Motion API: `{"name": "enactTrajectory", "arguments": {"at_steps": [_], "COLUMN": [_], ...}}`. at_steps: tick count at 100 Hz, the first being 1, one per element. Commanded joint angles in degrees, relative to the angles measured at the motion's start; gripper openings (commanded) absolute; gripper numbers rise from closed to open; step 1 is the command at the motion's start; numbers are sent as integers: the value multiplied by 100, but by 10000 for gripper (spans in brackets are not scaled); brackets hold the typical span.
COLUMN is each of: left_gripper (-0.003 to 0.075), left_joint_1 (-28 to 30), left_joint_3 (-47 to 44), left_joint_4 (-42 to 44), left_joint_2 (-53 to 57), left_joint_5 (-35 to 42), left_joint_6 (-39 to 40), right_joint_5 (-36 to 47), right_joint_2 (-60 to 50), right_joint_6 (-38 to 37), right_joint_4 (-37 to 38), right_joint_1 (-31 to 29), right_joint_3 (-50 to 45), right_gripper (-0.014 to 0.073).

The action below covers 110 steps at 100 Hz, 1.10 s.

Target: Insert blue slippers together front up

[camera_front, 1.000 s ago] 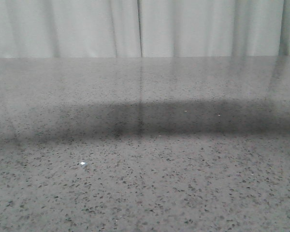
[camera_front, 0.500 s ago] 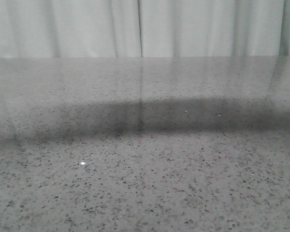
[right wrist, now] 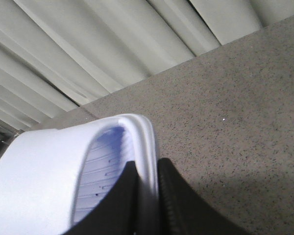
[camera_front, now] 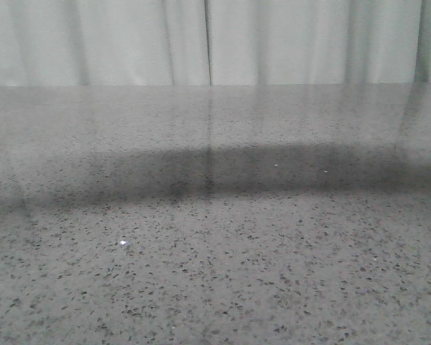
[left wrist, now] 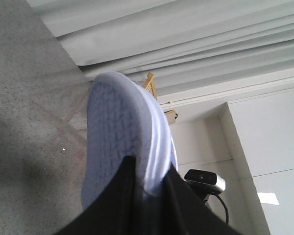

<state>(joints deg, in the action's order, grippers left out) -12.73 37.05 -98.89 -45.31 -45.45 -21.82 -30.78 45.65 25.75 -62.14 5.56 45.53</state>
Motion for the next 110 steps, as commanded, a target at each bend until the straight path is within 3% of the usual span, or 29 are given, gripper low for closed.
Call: {"name": "enactTrajectory", "arguments": {"at_steps": [1,13,27,64,110], "left_gripper": [16,16,16,16,16], "left_joint_1": [-112,-112,-112,-112,-112], "left_joint_3": [182,182,170,117,117], "left_joint_4": [-313,-203,-91,422,985], "left_joint_2": [18,-5,-135,-680,-1722], "left_joint_5": [-416,-239,-208,80,341], "left_joint_6": [117,117,117,117,107], "right_joint_5": [201,437,899,2243,2312], "right_joint_2": [-24,-24,-24,-310,-407], "right_joint_6": [88,88,88,103,103], "right_joint_4": [-45,194,406,797,999], "right_joint_1": [65,65,65,65,65], "right_joint_3": [211,211,211,211,211], "right_gripper": [143,311,398,398,398]}}
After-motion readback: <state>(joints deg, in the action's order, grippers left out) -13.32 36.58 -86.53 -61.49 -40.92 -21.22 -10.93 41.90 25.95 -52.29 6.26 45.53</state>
